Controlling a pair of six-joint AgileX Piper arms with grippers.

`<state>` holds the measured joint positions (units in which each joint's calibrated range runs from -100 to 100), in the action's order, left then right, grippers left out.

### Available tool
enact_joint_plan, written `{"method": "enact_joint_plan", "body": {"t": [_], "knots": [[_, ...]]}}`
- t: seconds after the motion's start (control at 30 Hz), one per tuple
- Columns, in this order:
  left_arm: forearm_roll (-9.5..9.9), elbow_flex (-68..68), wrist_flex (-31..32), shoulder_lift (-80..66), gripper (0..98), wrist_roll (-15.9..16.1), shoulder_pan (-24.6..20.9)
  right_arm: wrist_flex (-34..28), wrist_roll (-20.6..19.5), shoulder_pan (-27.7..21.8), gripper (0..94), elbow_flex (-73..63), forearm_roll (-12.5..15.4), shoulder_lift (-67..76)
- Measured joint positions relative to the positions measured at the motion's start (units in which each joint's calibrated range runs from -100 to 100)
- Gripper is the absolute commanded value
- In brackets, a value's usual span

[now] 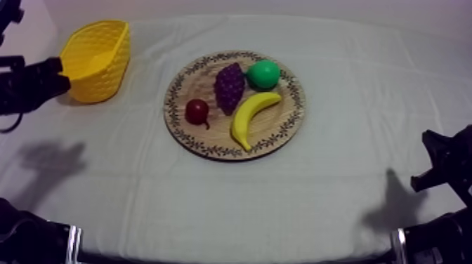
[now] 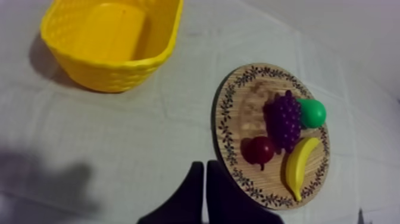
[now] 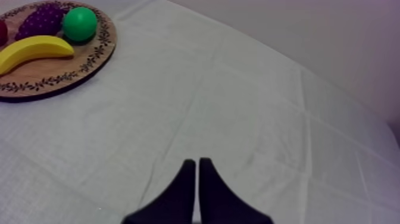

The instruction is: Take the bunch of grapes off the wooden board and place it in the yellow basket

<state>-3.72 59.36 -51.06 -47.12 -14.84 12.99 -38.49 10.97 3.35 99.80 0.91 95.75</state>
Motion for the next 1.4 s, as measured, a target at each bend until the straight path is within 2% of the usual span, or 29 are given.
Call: {"method": "enact_joint_plan", "body": {"t": [0.27,0.43,0.87,1.23,1.4], "knots": [[-0.10,-16.1,-11.6,15.4,0.0,-0.9,3.1,0.0,0.0,0.0,0.3,0.0,0.0,0.0],[1.01,-25.8,-16.3,24.2,0.0,-2.4,6.5,0.0,0.0,0.0,0.3,0.0,0.0,0.0],[2.85,-46.1,-22.5,43.8,0.0,-5.1,14.5,0.0,0.0,0.0,0.3,0.0,0.0,0.0],[4.34,-62.8,-29.6,57.7,0.3,-6.2,18.2,0.0,0.0,0.0,0.3,0.0,0.0,0.0],[4.62,-67.3,-30.8,62.4,9.8,-6.3,18.4,0.0,0.0,0.0,0.3,0.0,0.0,0.0]]}}
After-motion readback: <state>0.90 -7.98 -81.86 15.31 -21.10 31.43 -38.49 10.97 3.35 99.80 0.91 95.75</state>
